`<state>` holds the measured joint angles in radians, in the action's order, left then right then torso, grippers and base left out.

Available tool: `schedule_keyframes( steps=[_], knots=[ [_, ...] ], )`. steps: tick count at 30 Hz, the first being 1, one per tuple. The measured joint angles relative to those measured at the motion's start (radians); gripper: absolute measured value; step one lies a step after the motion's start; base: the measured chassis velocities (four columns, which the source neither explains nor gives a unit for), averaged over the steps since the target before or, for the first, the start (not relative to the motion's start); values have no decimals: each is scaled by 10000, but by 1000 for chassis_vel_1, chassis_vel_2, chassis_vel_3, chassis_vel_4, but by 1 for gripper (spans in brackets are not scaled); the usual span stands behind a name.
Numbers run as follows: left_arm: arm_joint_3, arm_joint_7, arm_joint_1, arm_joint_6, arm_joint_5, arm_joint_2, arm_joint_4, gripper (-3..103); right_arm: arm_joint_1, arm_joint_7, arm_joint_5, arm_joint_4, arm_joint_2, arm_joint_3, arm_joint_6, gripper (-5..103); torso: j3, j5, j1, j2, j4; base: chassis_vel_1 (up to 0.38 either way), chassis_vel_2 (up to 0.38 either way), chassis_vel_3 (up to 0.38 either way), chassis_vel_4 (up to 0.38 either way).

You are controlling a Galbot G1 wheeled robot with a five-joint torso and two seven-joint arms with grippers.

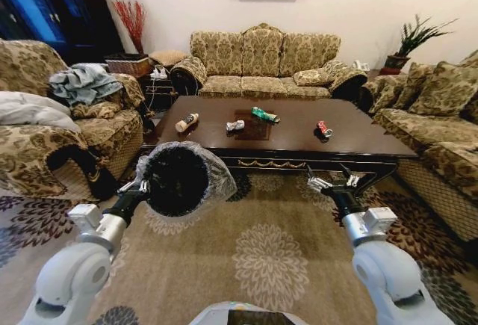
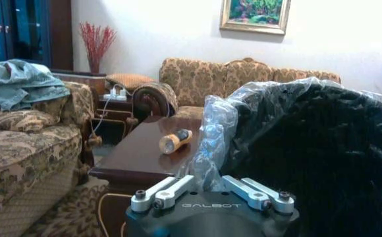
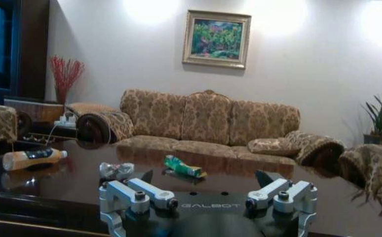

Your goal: Move to the front of the table and place the trash on the table into the trash bin.

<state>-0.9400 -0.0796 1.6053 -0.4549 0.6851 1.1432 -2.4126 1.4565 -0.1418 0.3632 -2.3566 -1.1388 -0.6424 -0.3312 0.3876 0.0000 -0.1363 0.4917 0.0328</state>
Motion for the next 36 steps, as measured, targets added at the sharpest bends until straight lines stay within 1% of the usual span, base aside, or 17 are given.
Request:
schedule_keyframes(
  steps=[1,3,6,9,10,12,13,14,16,17,20,26,36],
  knots=[
    [16,40,-2,-12,-81,-16,52,2,-30,4,0,46,-10,11,-7,100,36,-1,-29,65,4,0,0,0,0],
    [41,84,-2,-17,-198,-34,124,2,-46,9,-3,91,-29,27,-11,100,69,0,-55,124,3,0,0,0,0],
    [120,164,-5,-49,-602,-94,320,2,-58,24,-19,137,-69,60,-13,100,166,-1,-108,268,1,0,0,0,0],
    [133,212,-12,-297,-711,-166,365,2,-52,33,-32,143,-73,68,-13,100,232,-1,-138,368,2,0,0,0,0],
    [134,284,-13,-584,-720,-261,386,2,-41,49,-40,144,-71,69,-13,100,276,-1,-162,438,1,0,0,0,0],
    [139,327,-10,-814,-725,-407,476,2,-26,82,-52,150,-71,68,-12,100,327,-1,-194,522,-2,0,0,0,0],
    [139,327,-10,-814,-725,-407,476,2,-26,82,-52,150,-71,68,-12,100,327,-1,-194,522,-2,0,0,0,0],
    [180,299,31,-912,-722,-609,610,2,-11,102,-62,151,-77,62,-7,100,376,0,-226,599,0,0,0,0,0],
    [201,281,175,-1034,-535,-906,735,2,19,120,-92,155,-106,59,17,100,439,-2,-267,699,1,0,0,0,0],
    [201,281,175,-1034,-535,-906,735,2,19,120,-92,155,-106,59,17,100,439,-2,-267,699,1,0,0,0,0],
    [166,235,316,-1168,-152,-1136,774,2,52,137,-181,188,-178,75,74,100,531,-2,-337,864,2,0,0,0,0],
    [85,221,442,-1222,62,-1140,738,2,104,197,-241,225,-162,112,102,100,673,0,-429,1100,1,0,0,0,0],
    [-123,209,483,-1195,175,-847,681,2,116,209,-278,230,-140,157,101,100,913,0,-582,1492,1,0,0,0,0]
  ],
)
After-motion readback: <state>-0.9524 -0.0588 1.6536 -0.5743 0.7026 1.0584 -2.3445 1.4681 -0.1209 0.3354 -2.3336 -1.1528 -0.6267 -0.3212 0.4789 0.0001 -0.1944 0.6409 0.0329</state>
